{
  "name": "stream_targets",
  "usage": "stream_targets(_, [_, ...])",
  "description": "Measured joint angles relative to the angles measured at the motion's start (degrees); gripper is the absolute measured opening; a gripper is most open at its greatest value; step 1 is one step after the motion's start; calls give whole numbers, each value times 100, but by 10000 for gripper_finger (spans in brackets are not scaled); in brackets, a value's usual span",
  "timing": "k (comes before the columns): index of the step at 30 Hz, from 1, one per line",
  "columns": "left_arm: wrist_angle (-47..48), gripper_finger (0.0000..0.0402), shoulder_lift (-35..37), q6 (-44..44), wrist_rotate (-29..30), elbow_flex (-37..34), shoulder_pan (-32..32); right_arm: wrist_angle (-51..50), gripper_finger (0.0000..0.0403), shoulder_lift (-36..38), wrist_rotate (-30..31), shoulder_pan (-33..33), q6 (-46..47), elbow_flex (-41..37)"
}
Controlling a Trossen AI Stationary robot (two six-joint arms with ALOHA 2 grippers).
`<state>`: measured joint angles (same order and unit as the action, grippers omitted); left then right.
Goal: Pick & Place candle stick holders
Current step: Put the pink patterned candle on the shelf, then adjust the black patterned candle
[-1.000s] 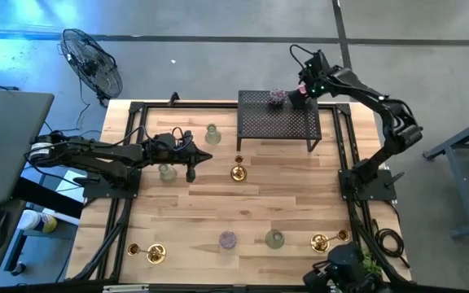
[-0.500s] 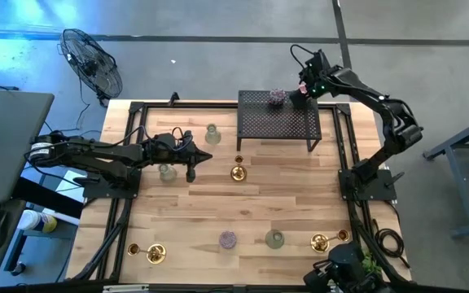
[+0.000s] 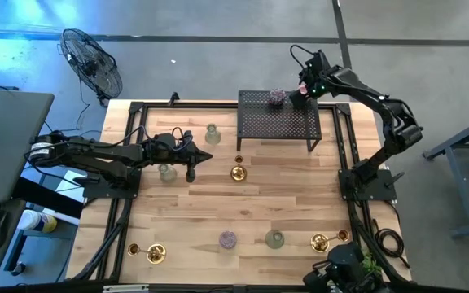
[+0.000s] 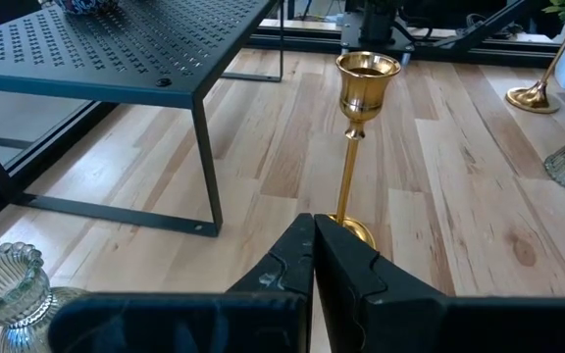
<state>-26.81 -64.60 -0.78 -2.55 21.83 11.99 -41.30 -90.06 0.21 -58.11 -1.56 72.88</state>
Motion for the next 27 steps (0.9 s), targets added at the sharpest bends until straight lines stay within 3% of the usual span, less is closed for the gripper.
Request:
stream_targets(14, [0,5,0,0,0,2,0,45,331,56,86,3,-151,9])
stream_targets(27, [4,5,0,0,0,2,0,447,332,975,-116,312,-245,17])
